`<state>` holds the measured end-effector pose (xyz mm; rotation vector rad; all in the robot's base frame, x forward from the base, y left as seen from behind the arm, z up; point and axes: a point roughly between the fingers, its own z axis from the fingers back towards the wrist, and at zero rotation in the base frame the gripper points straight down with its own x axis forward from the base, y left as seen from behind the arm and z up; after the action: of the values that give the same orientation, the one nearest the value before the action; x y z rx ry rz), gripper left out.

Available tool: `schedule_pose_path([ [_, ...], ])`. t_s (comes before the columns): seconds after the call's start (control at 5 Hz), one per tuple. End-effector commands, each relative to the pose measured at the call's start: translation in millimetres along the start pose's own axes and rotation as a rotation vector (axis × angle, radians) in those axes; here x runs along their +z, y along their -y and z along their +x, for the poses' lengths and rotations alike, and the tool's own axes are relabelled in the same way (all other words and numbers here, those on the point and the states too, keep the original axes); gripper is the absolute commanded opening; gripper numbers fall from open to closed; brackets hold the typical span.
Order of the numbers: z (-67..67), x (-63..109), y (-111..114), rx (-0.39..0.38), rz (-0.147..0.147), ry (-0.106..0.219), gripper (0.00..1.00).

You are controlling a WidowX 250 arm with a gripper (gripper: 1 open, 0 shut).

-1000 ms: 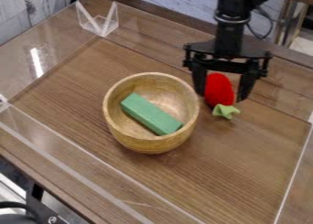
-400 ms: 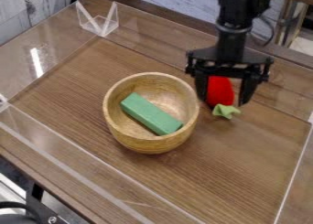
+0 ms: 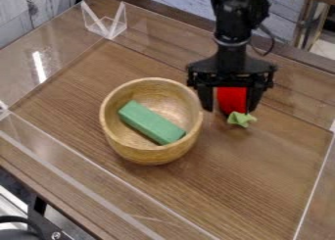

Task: Move the red fruit to the left

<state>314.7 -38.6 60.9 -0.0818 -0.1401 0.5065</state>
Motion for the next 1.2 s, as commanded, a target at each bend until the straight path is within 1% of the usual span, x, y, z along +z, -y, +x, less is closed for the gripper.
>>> schedule_pose_path([
  [0.0, -0.6, 9.7, 14.1, 0.014, -0.029, 0.07, 1.0],
  [0.2, 5.9, 9.4, 16.6, 0.043, -0.031, 0.082, 1.0],
  [0.6, 20.0, 7.1, 18.1, 0.101, -0.022, 0.105, 1.0],
  [1.0, 0.5, -5.2, 28.4, 0.003, -0.037, 0.11, 1.0],
])
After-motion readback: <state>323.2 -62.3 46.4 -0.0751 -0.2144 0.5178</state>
